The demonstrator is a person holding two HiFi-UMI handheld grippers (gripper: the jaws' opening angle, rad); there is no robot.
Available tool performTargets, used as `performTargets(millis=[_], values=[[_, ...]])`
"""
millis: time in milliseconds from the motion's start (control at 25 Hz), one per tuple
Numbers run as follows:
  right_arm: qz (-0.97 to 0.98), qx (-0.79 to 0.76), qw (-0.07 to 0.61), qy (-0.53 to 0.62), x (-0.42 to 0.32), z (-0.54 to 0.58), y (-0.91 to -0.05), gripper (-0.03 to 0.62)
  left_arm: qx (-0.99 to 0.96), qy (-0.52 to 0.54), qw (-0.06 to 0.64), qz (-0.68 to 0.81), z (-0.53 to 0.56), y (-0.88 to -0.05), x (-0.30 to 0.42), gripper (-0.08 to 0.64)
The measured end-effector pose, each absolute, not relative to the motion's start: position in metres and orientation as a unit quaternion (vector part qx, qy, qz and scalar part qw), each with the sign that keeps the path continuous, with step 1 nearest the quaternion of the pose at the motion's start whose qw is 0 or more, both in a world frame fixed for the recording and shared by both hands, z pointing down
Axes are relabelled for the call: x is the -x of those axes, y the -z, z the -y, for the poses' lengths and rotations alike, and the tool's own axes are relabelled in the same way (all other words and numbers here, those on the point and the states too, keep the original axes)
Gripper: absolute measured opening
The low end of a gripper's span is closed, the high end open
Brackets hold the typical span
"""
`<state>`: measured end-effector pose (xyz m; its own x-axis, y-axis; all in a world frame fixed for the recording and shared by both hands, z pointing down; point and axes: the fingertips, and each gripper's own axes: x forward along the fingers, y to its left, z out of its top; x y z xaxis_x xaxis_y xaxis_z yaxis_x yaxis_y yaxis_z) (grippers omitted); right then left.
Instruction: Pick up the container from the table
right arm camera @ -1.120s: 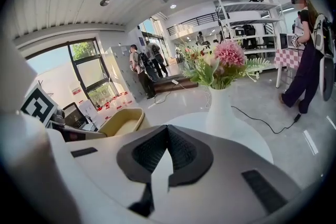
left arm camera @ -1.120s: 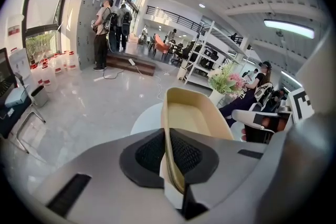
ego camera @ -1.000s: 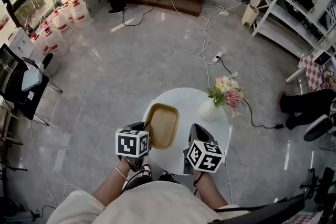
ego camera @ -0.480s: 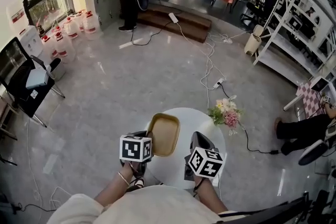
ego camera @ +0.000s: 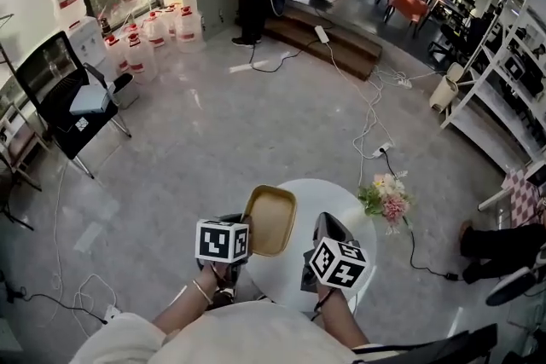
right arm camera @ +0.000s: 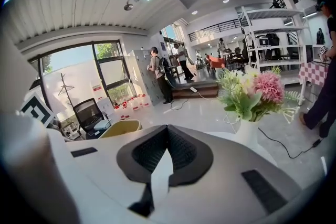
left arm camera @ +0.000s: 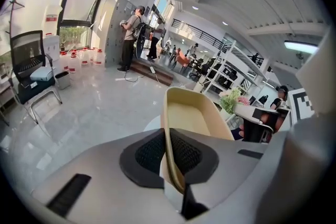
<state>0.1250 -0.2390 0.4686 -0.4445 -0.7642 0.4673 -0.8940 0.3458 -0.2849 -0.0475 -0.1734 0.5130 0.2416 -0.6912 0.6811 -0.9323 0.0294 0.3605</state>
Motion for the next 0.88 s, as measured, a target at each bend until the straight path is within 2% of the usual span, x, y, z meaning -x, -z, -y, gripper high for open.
performTargets(millis=[880], values=[[0.869, -0.403, 0.143, -0.247, 0.029, 0.229, -0.468, 0.025, -0.587, -0.098, 0.399, 0.697, 0.112, -0.504, 0.187, 0.031]])
